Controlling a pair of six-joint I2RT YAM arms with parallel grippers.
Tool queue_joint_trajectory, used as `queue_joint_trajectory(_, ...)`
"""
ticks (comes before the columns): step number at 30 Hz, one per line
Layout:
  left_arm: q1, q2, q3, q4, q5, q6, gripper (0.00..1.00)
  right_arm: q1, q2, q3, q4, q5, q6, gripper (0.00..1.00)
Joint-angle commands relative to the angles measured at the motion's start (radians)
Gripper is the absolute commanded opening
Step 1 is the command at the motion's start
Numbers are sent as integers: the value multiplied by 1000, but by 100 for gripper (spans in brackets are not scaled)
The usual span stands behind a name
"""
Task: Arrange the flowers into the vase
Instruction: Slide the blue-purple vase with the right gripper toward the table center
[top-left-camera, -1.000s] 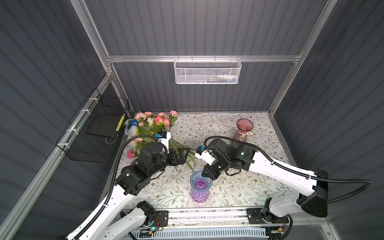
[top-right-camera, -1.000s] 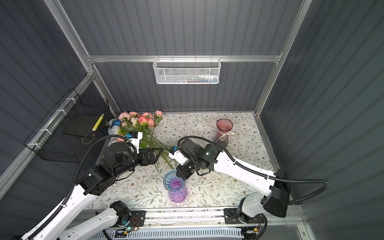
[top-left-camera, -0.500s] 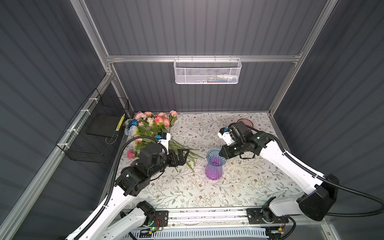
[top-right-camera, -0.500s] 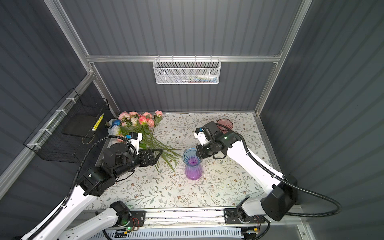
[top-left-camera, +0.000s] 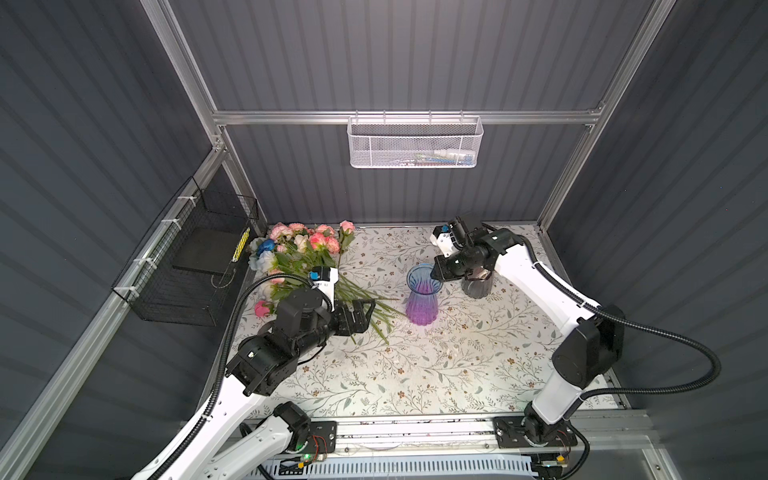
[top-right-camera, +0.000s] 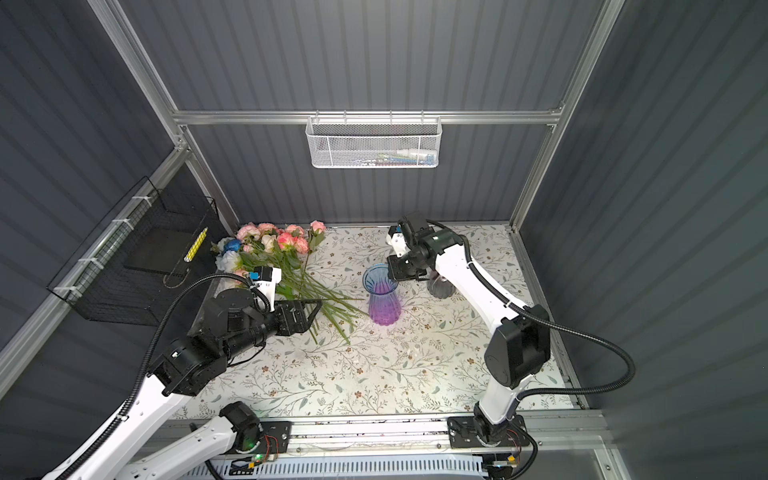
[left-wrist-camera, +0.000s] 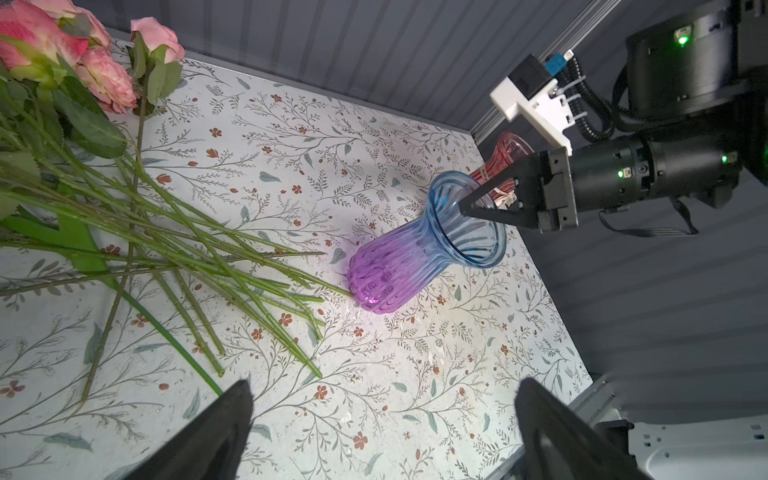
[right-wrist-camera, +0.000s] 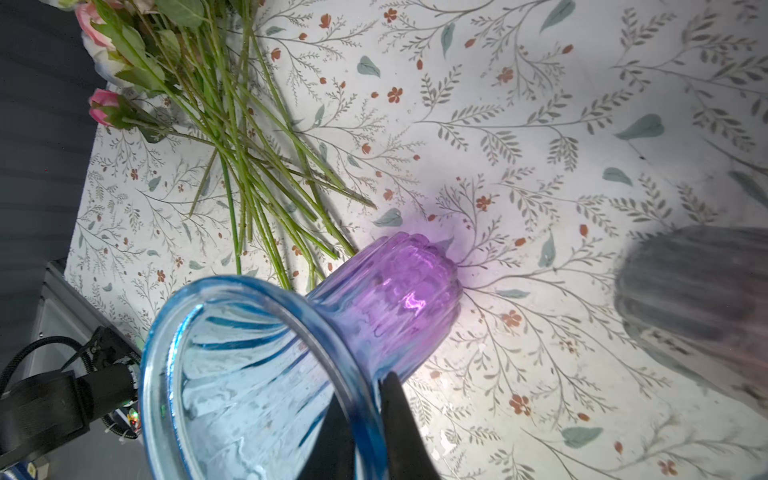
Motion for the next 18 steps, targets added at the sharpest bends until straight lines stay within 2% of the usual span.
queue_joint_trajectory(1,-6,-21,26,-28,-20,28,99,64,69,61,-37,-103,-19,0)
queue_joint_trajectory(8,-6,-16,30,-33,-20,32,99,162,149,169,-51,-133,1,0)
queue_joint_trajectory(18,-6,-10,31,-29,-23,30,99,97,33,68,-70,-56,-3,0)
